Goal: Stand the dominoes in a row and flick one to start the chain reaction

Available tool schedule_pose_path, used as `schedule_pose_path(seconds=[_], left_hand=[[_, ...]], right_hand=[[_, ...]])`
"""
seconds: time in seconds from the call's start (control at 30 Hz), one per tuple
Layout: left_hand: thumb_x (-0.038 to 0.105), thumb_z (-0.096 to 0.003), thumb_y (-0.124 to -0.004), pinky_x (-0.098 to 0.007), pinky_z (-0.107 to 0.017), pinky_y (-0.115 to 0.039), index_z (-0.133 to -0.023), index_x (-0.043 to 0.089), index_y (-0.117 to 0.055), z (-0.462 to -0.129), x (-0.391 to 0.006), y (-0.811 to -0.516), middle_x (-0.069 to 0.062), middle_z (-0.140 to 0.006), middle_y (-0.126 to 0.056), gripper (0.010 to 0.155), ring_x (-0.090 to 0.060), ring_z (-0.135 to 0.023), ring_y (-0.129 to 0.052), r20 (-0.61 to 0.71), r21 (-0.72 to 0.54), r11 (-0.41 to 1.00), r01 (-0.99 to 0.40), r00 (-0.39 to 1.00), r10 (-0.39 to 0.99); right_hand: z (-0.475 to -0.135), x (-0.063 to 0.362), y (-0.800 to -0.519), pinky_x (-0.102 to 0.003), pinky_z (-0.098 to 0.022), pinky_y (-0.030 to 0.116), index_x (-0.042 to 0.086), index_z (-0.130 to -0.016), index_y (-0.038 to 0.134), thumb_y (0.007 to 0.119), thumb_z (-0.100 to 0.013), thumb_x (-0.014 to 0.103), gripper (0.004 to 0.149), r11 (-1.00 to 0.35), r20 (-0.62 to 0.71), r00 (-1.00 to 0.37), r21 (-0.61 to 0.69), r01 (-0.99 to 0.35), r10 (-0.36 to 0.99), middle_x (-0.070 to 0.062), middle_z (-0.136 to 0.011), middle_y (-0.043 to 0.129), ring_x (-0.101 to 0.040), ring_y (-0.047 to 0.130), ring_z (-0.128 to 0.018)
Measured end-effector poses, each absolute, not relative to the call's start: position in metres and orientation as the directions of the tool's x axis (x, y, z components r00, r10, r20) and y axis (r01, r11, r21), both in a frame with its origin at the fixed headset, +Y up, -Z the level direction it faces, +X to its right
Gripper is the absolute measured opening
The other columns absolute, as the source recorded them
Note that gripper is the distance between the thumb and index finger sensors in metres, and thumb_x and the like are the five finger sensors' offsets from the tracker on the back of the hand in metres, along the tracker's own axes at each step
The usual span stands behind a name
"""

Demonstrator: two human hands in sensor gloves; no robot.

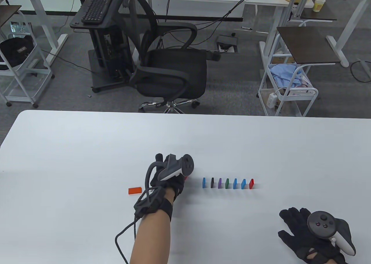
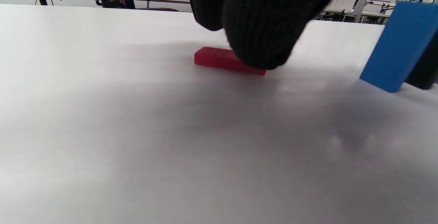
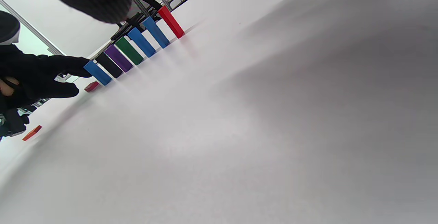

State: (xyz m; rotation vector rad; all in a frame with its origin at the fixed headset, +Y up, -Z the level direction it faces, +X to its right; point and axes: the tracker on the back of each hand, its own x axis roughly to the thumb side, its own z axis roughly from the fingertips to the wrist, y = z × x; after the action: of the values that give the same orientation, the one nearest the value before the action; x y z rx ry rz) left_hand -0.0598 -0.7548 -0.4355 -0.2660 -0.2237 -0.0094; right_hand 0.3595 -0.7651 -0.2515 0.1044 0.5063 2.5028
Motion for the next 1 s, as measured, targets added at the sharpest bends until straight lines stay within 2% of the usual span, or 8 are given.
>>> schedule_pose_path(seconds=[0.13,0.23,0.73,1.0], left_hand=[[0.031,-0.0432,-0.089,-0.07,-0.072,-0.016,-0.099,0.033,-0.054,-0.439,-0.053,-0.761,0.002,-0.113,-0.057,0.066,-0.034,-0.111,-0.036,0.214,-0.277,0.957,0.09,0.976,-0.029],[0.03,-0.043,-0.09,-0.07,-0.072,-0.017,-0.098,0.034,-0.055,-0.441,-0.048,-0.761,0.003,-0.111,-0.064,0.065,-0.032,-0.11,-0.042,0.213,-0.27,0.956,0.115,0.975,-0.057],[0.033,-0.0413,-0.092,-0.071,-0.072,-0.022,-0.091,0.02,-0.073,-0.438,-0.03,-0.758,-0.005,-0.084,-0.092,0.055,-0.028,-0.096,-0.074,0.293,-0.183,0.931,0.316,0.921,-0.255],[0.038,-0.0421,-0.089,-0.072,-0.072,-0.02,-0.094,0.017,-0.069,-0.436,-0.035,-0.759,-0.007,-0.085,-0.09,0.059,-0.03,-0.095,-0.072,0.302,-0.2,0.937,0.286,0.928,-0.219]], right_hand=[[-0.251,0.36,-0.765,-0.064,-0.07,0.002,0.028,-0.104,0.03,0.069,-0.053,0.051,0.068,-0.761,-0.038,-0.83,0.377,-0.528,0.556,-0.013,-0.114,0.014,-0.043,-0.007,-0.097],[-0.252,0.36,-0.765,-0.064,-0.07,0.002,0.029,-0.104,0.03,0.069,-0.053,0.051,0.068,-0.761,-0.039,-0.83,0.378,-0.528,0.556,-0.013,-0.114,0.014,-0.043,-0.007,-0.097],[-0.252,0.36,-0.766,-0.064,-0.07,0.002,0.028,-0.104,0.03,0.069,-0.053,0.051,0.068,-0.76,-0.04,-0.831,0.384,-0.525,0.555,-0.013,-0.114,0.014,-0.043,-0.007,-0.097],[-0.252,0.361,-0.766,-0.064,-0.07,0.002,0.028,-0.104,0.03,0.069,-0.053,0.051,0.068,-0.758,-0.041,-0.829,0.383,-0.528,0.557,-0.013,-0.114,0.014,-0.043,-0.007,-0.097]])
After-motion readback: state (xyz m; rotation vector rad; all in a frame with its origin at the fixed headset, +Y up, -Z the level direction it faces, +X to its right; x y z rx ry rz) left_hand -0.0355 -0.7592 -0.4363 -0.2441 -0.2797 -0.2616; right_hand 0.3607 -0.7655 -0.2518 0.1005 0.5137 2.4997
